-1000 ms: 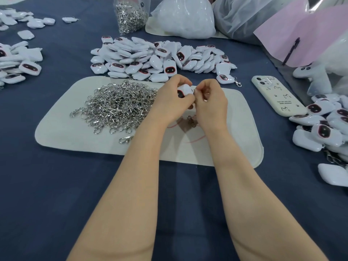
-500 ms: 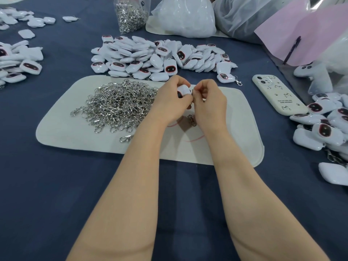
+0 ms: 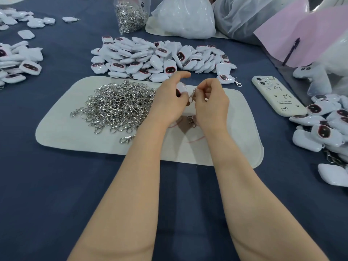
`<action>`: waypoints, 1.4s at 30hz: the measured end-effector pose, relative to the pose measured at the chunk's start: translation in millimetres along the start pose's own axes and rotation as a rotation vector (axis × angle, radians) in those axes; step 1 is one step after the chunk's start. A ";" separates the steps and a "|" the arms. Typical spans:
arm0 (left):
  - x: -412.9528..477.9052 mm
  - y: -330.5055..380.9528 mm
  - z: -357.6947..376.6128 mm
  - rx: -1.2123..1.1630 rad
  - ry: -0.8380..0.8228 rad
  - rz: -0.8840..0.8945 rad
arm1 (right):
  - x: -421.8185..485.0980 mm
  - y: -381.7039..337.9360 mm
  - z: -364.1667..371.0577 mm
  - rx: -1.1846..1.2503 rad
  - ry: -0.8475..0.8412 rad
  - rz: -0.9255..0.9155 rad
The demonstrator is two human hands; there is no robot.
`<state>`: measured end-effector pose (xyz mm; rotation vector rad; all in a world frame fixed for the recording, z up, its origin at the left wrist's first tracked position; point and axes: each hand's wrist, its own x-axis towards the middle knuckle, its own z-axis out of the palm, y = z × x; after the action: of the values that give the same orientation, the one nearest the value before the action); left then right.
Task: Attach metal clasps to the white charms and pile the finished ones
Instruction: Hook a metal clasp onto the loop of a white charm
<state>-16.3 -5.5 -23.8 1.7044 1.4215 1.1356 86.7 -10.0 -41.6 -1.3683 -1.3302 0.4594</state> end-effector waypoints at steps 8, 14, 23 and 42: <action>2.7 -5.8 3.6 0.198 0.091 0.075 | -0.6 0.3 2.2 0.001 -0.059 -0.010; 3.5 -5.9 3.6 0.260 0.098 0.113 | 0.2 0.6 2.1 -0.043 -0.086 -0.016; 2.5 -5.0 7.8 0.288 0.147 0.140 | 0.9 -0.5 3.1 -0.010 -0.095 0.007; 3.8 -4.8 10.4 0.194 0.213 0.159 | 2.3 -3.6 7.7 0.164 -0.091 0.175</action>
<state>-8.8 -0.2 -31.7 1.9063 1.5920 1.3354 79.3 -5.7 -39.9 -1.3449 -1.2210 0.7410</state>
